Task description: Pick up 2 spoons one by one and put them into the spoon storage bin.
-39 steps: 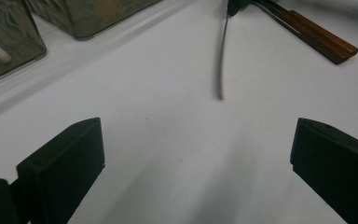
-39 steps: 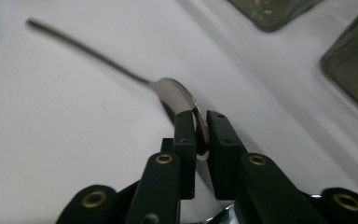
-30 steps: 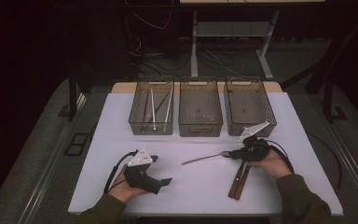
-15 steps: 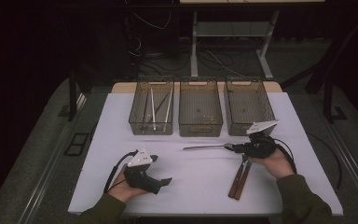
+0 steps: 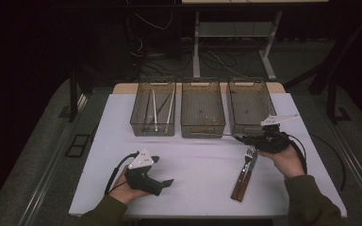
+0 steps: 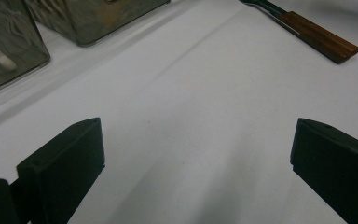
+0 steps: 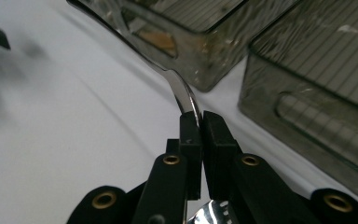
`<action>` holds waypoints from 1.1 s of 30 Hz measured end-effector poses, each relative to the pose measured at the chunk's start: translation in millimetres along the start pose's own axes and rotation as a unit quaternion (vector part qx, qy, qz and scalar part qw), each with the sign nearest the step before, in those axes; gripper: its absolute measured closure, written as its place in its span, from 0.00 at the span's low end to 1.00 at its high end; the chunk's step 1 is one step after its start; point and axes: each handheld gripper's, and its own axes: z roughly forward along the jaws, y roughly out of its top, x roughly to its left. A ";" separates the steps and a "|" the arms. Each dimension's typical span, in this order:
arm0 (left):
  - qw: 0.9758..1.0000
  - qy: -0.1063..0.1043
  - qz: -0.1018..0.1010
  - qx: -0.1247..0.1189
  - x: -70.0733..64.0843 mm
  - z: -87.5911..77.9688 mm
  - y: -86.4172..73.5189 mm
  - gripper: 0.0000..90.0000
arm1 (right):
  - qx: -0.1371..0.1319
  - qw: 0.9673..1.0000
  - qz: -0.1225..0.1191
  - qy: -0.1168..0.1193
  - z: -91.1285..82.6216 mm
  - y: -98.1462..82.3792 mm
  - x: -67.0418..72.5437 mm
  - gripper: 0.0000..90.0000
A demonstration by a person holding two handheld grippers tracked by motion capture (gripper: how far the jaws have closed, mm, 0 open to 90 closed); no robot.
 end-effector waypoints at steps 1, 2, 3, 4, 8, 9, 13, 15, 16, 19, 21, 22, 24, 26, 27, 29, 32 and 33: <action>1.000 0.000 0.000 0.000 0.1 0.0 0.1 0.02 | -0.003 1.000 0.008 -0.005 -1.7 1.7 -0.5 0.97; 1.000 0.000 -0.001 0.000 0.0 0.1 0.1 0.02 | -0.006 1.000 0.012 -0.011 -3.1 3.4 -1.6 0.97; 1.000 0.000 -0.001 0.000 -0.1 0.2 0.2 0.02 | -0.010 1.000 0.015 -0.018 -4.2 5.1 -2.5 0.97; 1.000 0.001 -0.001 0.000 -0.2 0.3 0.3 0.02 | -0.011 0.999 0.018 -0.027 -5.1 6.9 -2.6 0.97; 1.000 0.002 -0.001 0.000 -0.5 0.7 0.4 0.02 | -0.021 0.998 0.028 -0.053 -4.6 14.7 -1.7 0.97; 1.000 0.002 -0.001 0.000 -0.6 0.8 0.3 0.02 | -0.023 0.998 0.035 -0.054 -4.4 17.0 -1.2 0.97; 1.000 0.001 -0.001 0.001 -0.4 0.4 0.3 0.02 | -0.028 0.996 0.042 -0.075 -0.2 28.5 -0.9 0.97; 1.000 0.000 -0.001 0.000 -0.4 0.5 0.3 0.02 | -0.025 0.995 0.043 -0.090 3.3 35.7 -1.1 0.97; 1.000 0.000 -0.001 0.000 -0.5 0.5 0.4 0.02 | -0.023 0.994 0.048 -0.094 4.9 39.4 -1.4 0.97; 1.000 -0.001 -0.002 -0.002 -1.1 0.9 0.4 0.02 | -0.021 0.992 0.055 -0.111 10.4 51.2 -3.2 0.97; 1.000 -0.001 -0.005 -0.004 -1.8 1.6 0.4 0.02 | -0.018 0.991 0.059 -0.120 15.4 58.7 -4.4 0.97; 1.000 -0.001 -0.005 -0.004 -2.0 1.6 0.4 0.02 | -0.015 0.990 0.059 -0.126 18.4 62.2 -4.9 0.97; 1.000 -0.002 -0.005 -0.004 -2.3 1.6 0.5 0.02 | -0.012 0.989 0.062 -0.134 25.1 68.3 -6.4 0.97; 1.000 -0.003 -0.003 -0.004 -2.2 1.6 0.7 0.02 | -0.008 0.988 0.065 -0.139 33.3 74.7 -7.6 0.97; 1.000 -0.004 -0.003 -0.005 -2.2 1.7 0.8 0.02 | -0.006 0.988 0.066 -0.140 36.1 76.8 -7.8 0.97; 1.000 -0.005 -0.004 -0.006 -2.7 1.8 0.8 0.02 | -0.002 0.987 0.066 -0.147 44.8 82.3 -7.9 0.97; 1.000 -0.006 -0.005 -0.009 -3.0 1.9 1.0 0.02 | 0.005 0.986 0.069 -0.151 57.5 89.6 -7.5 0.97; 1.000 -0.007 -0.005 -0.009 -3.1 1.9 1.0 0.02 | 0.009 0.986 0.069 -0.153 61.4 92.1 -7.4 0.97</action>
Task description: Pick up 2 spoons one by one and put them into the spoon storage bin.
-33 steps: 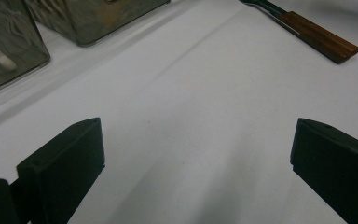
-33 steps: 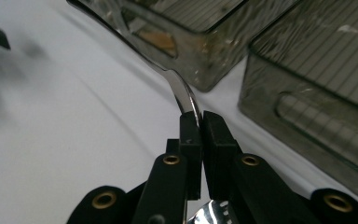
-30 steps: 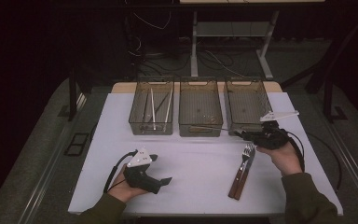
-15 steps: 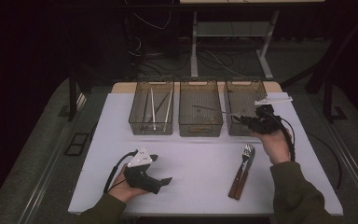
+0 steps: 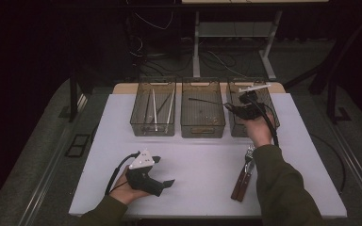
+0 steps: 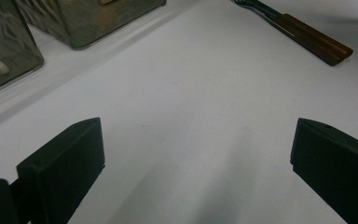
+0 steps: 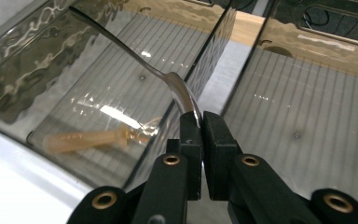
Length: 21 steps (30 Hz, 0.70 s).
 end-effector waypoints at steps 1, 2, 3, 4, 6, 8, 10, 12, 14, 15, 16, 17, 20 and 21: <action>1.000 0.000 0.000 0.000 0.0 0.0 0.0 0.02 | 0.002 1.000 -0.002 -0.002 3.3 2.2 1.5 0.97; 1.000 -0.001 0.000 0.000 -0.1 0.1 0.0 0.02 | 0.004 1.000 -0.002 -0.002 6.4 4.3 3.0 0.97; 1.000 -0.001 0.001 0.000 -0.1 0.0 0.1 0.02 | 0.005 1.000 -0.001 -0.004 9.4 6.4 4.9 0.97; 1.000 -0.001 0.002 -0.001 0.1 0.0 0.2 0.02 | 0.007 1.000 -0.003 -0.007 12.3 8.3 6.9 0.97; 1.000 -0.002 0.003 -0.001 0.2 0.0 0.3 0.02 | 0.011 1.000 -0.006 -0.010 17.2 11.9 10.7 0.97; 1.000 -0.003 0.003 0.000 0.1 -0.1 0.4 0.02 | 0.012 1.000 -0.014 -0.016 21.1 15.0 15.1 0.97; 1.000 -0.003 0.004 0.000 0.0 -0.1 0.4 0.02 | 0.016 0.999 -0.026 -0.023 24.7 17.1 18.9 0.97; 1.000 -0.004 0.005 0.000 -0.1 0.1 0.5 0.02 | 0.018 0.999 -0.030 -0.025 28.9 17.8 22.0 0.97; 1.000 -0.004 0.005 0.000 -0.3 0.1 0.6 0.02 | 0.021 0.999 -0.032 -0.024 31.8 17.4 24.3 0.96; 1.000 -0.005 0.004 -0.001 -0.5 0.2 0.6 0.02 | 0.021 0.999 -0.033 -0.021 33.0 17.0 24.8 0.95; 1.000 -0.005 0.004 -0.001 -0.5 0.1 0.7 0.02 | 0.021 0.999 -0.031 -0.018 33.7 16.7 25.6 0.88; 1.000 -0.005 0.004 -0.001 -0.6 0.1 0.6 0.02 | 0.019 0.999 -0.031 -0.018 34.0 16.7 26.0 0.85; 1.000 -0.005 0.004 -0.001 -0.4 0.1 0.6 0.02 | 0.010 0.999 -0.033 -0.010 32.1 17.0 26.3 0.77; 1.000 -0.005 0.004 -0.002 -0.5 0.2 0.6 0.02 | 0.007 0.999 -0.034 -0.004 31.1 17.2 25.7 0.75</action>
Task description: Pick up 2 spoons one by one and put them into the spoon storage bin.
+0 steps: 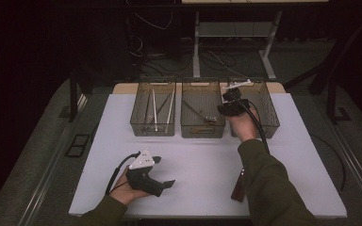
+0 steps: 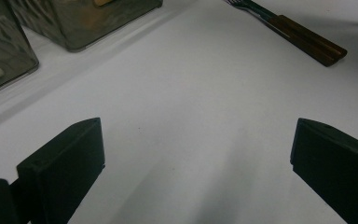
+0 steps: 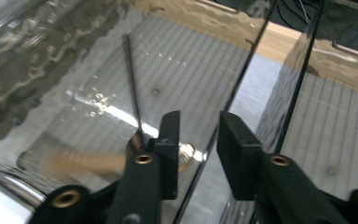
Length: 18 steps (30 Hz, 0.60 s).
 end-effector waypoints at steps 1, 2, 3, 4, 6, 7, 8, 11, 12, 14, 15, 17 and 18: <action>1.000 0.000 0.003 0.002 0.3 -0.1 0.1 0.02 | -0.001 1.000 0.000 0.003 -1.0 0.1 -0.6 0.72; 1.000 0.000 0.003 0.002 0.3 -0.1 0.0 0.02 | -0.005 1.000 0.001 0.012 -2.0 0.0 -1.5 0.70; 1.000 0.000 0.004 0.004 0.4 -0.2 0.0 0.02 | -0.008 1.000 0.002 0.020 -3.1 -0.1 -2.3 0.69; 1.000 0.000 0.004 0.004 0.5 -0.4 0.0 0.02 | -0.010 1.000 0.002 0.022 -4.4 -0.4 -2.6 0.67; 1.000 0.000 0.004 0.004 0.9 -0.8 0.1 0.02 | -0.020 0.999 0.001 0.035 -7.6 -1.3 -3.9 0.63; 1.000 0.000 0.003 0.003 0.7 -0.8 0.0 0.02 | -0.022 0.999 0.004 0.040 -9.4 -1.9 -4.5 0.60; 1.000 0.000 -0.002 0.000 0.2 -0.7 0.0 0.02 | -0.026 0.999 0.003 0.046 -11.3 -2.9 -5.2 0.57; 1.000 0.000 -0.002 0.000 0.3 -1.0 -0.1 0.02 | -0.043 0.996 0.001 0.075 -17.8 -6.8 -7.0 0.51; 1.000 0.000 -0.001 0.000 0.6 -1.0 -0.2 0.02 | -0.048 0.996 -0.003 0.078 -19.9 -8.4 -7.1 0.50; 1.000 0.000 -0.001 0.000 0.7 -1.0 -0.3 0.02 | -0.056 0.995 -0.011 0.087 -24.9 -11.7 -8.3 0.49; 1.000 0.000 -0.001 0.000 0.7 -0.9 -0.3 0.02 | -0.059 0.994 -0.014 0.094 -27.8 -13.5 -8.9 0.49; 1.000 0.000 -0.001 0.000 0.8 -0.9 -0.2 0.02 | -0.068 0.993 -0.014 0.100 -33.7 -17.4 -9.7 0.49; 1.000 0.001 -0.001 0.000 0.8 -0.8 -0.2 0.02 | -0.070 0.992 -0.018 0.106 -36.5 -19.8 -10.9 0.49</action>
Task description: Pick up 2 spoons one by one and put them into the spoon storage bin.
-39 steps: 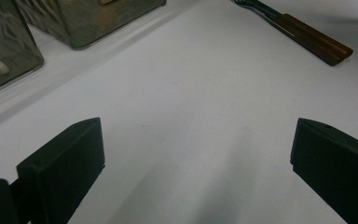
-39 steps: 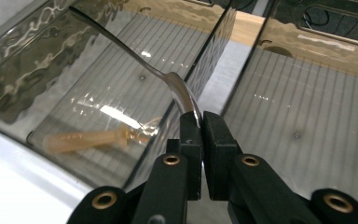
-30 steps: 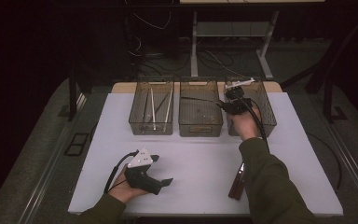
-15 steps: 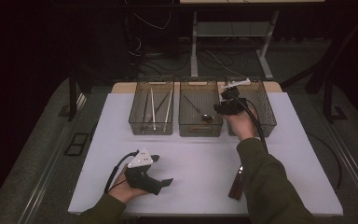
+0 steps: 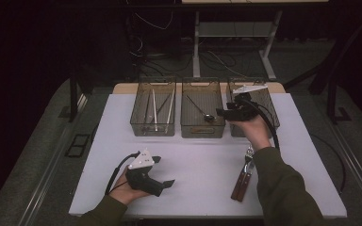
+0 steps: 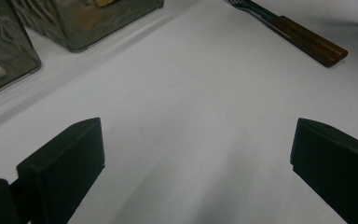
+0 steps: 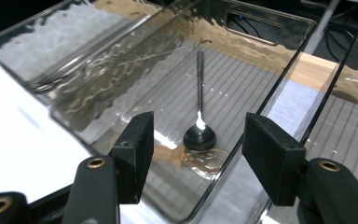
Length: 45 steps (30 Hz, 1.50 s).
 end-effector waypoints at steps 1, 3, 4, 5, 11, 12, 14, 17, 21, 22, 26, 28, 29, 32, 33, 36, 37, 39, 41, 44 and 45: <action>1.000 0.000 0.002 0.003 0.4 -0.3 0.0 0.02 | -0.002 1.000 0.001 0.004 -3.4 -2.1 0.1 0.50; 1.000 0.001 0.005 0.005 0.8 -0.5 0.1 0.02 | -0.007 1.000 -0.006 0.012 -9.6 -7.1 -0.1 0.55; 1.000 0.001 0.005 0.005 0.8 -0.5 0.1 0.02 | -0.006 1.000 -0.009 0.013 -12.7 -9.6 0.3 0.56; 1.000 0.001 0.005 0.005 0.8 -0.5 0.2 0.02 | -0.005 1.000 -0.017 0.013 -15.7 -12.5 0.4 0.60; 1.000 0.002 0.004 0.007 1.2 -0.3 -0.1 0.02 | 0.003 0.999 -0.026 0.034 -31.3 -32.4 1.1 0.78; 1.000 0.003 0.003 0.006 1.2 -0.3 -0.3 0.02 | 0.004 0.999 -0.028 0.037 -33.6 -35.9 1.1 0.81; 1.000 0.004 0.002 0.006 1.3 -0.4 -0.5 0.02 | 0.007 0.999 -0.034 0.042 -37.7 -43.5 0.7 0.87; 1.000 0.005 0.001 0.006 1.4 -0.4 -0.4 0.02 | 0.015 0.998 -0.039 0.050 -41.9 -52.6 0.2 0.92; 1.000 0.005 0.003 0.008 1.9 0.0 -0.3 0.02 | 0.024 0.997 -0.045 0.062 -49.1 -65.9 1.0 1.00; 1.000 0.005 0.003 0.009 1.9 0.1 -0.3 0.02 | 0.026 0.996 -0.049 0.065 -50.9 -69.3 1.6 1.00; 1.000 0.008 0.002 0.010 1.9 0.2 -0.6 0.02 | 0.037 0.994 -0.055 0.081 -55.2 -82.6 5.8 1.00; 1.000 0.008 0.000 0.008 2.2 -0.2 -0.8 0.02 | 0.043 0.994 -0.057 0.087 -56.4 -87.5 7.3 1.00; 1.000 0.008 0.000 0.008 2.4 -0.3 -0.9 0.02 | 0.048 0.993 -0.059 0.089 -56.8 -90.3 8.3 1.00; 1.000 0.008 0.001 0.009 2.7 -0.4 -1.1 0.02 | 0.055 0.992 -0.064 0.094 -58.9 -97.8 11.5 1.00; 1.000 0.008 0.001 0.009 2.7 -0.5 -1.1 0.02 | 0.060 0.991 -0.064 0.098 -59.9 -100.3 13.2 1.00; 1.000 0.008 0.001 0.009 2.7 -0.7 -1.1 0.02 | 0.074 0.989 -0.071 0.109 -61.8 -109.3 21.2 1.00; 1.000 0.008 0.000 0.008 2.6 -0.5 -1.1 0.02 | 0.080 0.988 -0.071 0.114 -62.1 -112.7 24.6 1.00; 1.000 0.008 0.001 0.008 2.5 -0.4 -1.0 0.02 | 0.093 0.985 -0.079 0.121 -61.9 -119.7 30.5 1.00; 1.000 0.009 0.001 0.008 2.3 -0.4 -0.9 0.02 | 0.106 0.983 -0.084 0.127 -60.9 -126.8 35.5 1.00; 1.000 0.010 0.000 0.008 2.1 -1.0 -1.0 0.02 | 0.118 0.980 -0.093 0.133 -60.3 -135.7 40.6 1.00; 1.000 0.010 0.000 0.008 2.2 -1.1 -1.0 0.02 | 0.122 0.979 -0.094 0.135 -60.7 -137.8 42.1 1.00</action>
